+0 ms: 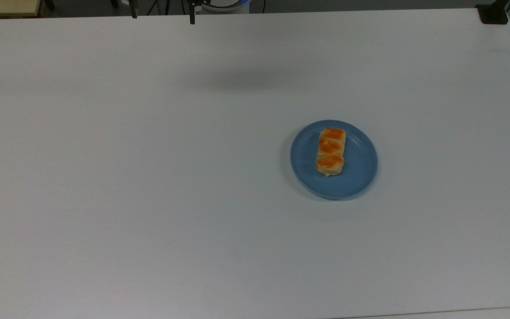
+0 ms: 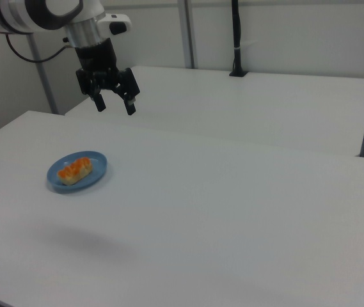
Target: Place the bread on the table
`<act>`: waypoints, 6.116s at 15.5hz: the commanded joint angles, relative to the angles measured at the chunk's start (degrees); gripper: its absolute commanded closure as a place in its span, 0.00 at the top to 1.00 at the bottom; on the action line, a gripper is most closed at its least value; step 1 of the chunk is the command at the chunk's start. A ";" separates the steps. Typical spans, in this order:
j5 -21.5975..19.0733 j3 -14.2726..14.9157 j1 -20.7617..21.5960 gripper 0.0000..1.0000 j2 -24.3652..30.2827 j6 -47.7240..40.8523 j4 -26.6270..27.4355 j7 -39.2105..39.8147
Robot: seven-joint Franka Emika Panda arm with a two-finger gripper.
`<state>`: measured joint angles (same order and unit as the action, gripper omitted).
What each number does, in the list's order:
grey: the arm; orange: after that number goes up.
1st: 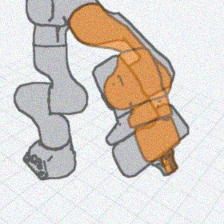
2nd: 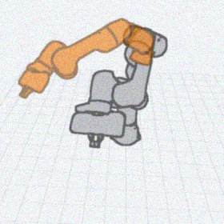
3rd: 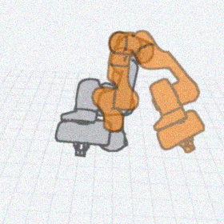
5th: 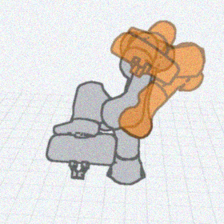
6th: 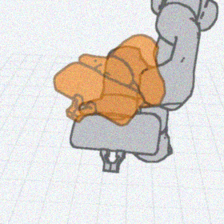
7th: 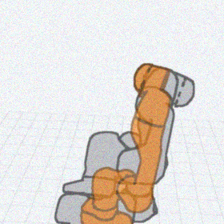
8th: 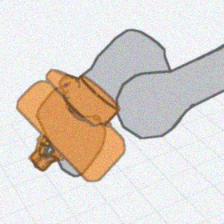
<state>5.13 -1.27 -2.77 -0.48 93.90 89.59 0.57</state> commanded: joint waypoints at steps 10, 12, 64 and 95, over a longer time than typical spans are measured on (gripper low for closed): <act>-2.32 0.22 0.66 1.00 1.71 0.41 1.73 0.13; -2.32 0.22 0.66 1.00 1.71 0.32 1.73 0.13; -3.73 -2.95 23.69 0.97 -29.75 35.22 1.38 -36.78; 2.16 -3.48 -6.71 0.11 -20.25 15.43 3.66 15.25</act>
<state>5.92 -4.51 -7.48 -20.66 107.55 91.33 14.22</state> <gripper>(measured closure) 0.885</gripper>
